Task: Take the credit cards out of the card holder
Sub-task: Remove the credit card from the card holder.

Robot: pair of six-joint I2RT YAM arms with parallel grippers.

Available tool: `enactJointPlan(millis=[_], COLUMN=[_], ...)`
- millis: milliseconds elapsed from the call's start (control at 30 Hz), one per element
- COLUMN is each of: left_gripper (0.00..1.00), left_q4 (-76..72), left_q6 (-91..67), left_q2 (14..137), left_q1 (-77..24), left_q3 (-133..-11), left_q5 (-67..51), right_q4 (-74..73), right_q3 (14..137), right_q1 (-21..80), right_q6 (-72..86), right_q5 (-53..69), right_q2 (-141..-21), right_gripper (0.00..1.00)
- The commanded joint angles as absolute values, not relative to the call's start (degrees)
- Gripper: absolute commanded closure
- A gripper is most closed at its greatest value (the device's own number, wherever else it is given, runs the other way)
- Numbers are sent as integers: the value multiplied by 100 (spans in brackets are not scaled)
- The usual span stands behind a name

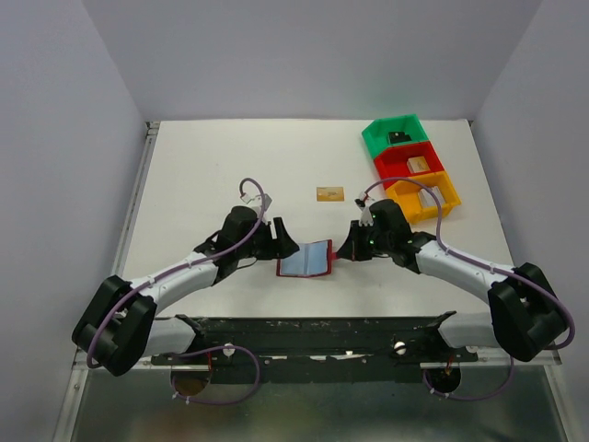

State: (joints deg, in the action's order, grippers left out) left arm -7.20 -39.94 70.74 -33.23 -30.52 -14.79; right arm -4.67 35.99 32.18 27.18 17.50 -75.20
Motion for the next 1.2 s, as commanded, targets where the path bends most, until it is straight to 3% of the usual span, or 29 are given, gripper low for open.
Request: enactJointPlan(millis=[0,1167], left_gripper=[23,26], left_q4=[-528,-9], left_q6=[-3990,-3823], left_q2=[7251,8244], left_q1=[-3349,-3568], left_q3=[-3269,-3771], left_q5=[-1441,-1424], right_q4=[-264,-88], right_q3=[3472,3463], right_q1=[3226,3226], right_q6=[2786,2839], right_q5=[1802,1890], right_q2=[-7400,-7620], right_gripper=[100,100])
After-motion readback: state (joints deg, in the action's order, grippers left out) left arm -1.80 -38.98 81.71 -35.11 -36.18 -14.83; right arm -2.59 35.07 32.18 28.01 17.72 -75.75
